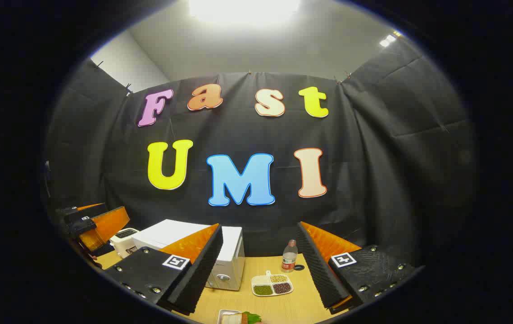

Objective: Open the microwave oven with the left hand, put the food in, and close the microwave oven.

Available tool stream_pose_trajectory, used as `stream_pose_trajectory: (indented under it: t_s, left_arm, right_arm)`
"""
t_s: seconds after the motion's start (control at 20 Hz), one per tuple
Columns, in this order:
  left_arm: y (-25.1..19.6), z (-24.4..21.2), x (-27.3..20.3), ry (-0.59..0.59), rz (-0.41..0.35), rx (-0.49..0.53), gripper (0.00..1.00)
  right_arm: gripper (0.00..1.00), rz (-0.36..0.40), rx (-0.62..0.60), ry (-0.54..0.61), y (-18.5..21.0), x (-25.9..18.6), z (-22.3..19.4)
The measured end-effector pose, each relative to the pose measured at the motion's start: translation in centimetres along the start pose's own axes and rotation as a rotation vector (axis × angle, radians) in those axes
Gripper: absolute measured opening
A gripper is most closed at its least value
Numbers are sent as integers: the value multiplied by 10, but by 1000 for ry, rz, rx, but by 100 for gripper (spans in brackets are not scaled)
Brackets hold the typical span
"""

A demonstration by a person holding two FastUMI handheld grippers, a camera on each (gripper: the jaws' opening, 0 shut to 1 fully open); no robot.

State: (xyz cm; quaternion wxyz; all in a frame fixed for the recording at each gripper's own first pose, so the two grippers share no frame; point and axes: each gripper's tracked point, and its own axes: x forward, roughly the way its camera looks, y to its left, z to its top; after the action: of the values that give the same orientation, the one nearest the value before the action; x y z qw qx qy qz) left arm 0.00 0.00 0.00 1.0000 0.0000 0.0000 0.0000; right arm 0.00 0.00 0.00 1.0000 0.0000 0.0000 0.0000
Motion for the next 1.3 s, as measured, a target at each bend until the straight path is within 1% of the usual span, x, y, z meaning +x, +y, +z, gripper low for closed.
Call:
stream_pose_trajectory:
  t_s: [0.3, 0.45, 0.55, 0.7, 0.75, 0.85, 1.05, 1.1, 1.15, 1.25, 1.3]
  left_arm:
    - [-13, -10, 16, 23, -18, 8, 97]
    - [-24, -19, 22, 35, -47, 9, 97]
    - [-27, -28, 25, 38, -52, 19, 97]
    - [-35, -56, 34, 84, -72, 27, 97]
    - [-38, -67, 36, 104, -83, 25, 94]
    - [-38, -86, 41, 126, -86, 16, 96]
    - [-39, -127, 59, 179, -87, 20, 97]
    - [-41, -138, 65, 199, -91, 26, 95]
    - [-41, -151, 72, 219, -95, 31, 97]
    - [-39, -179, 84, 263, -100, 34, 95]
    - [-38, -197, 89, 296, -102, 31, 96]
  right_arm:
    - [98, -1, -3, 6, -8, 8, -3]
    - [98, -4, 7, 16, -14, 10, -8]
    - [98, 2, 13, 23, -16, 11, -11]
    - [98, 25, 6, 26, -13, 10, -14]
    - [98, 29, 3, 23, -13, 10, -14]
    - [98, 38, 8, 19, -12, 8, -15]
    - [98, 11, 15, 37, -22, 9, -20]
    - [98, 1, 16, 39, -26, 9, -21]
    - [98, -10, 17, 45, -29, 9, -23]
    - [98, -28, 19, 62, -35, 10, -29]
    - [98, -36, 21, 73, -38, 9, -32]
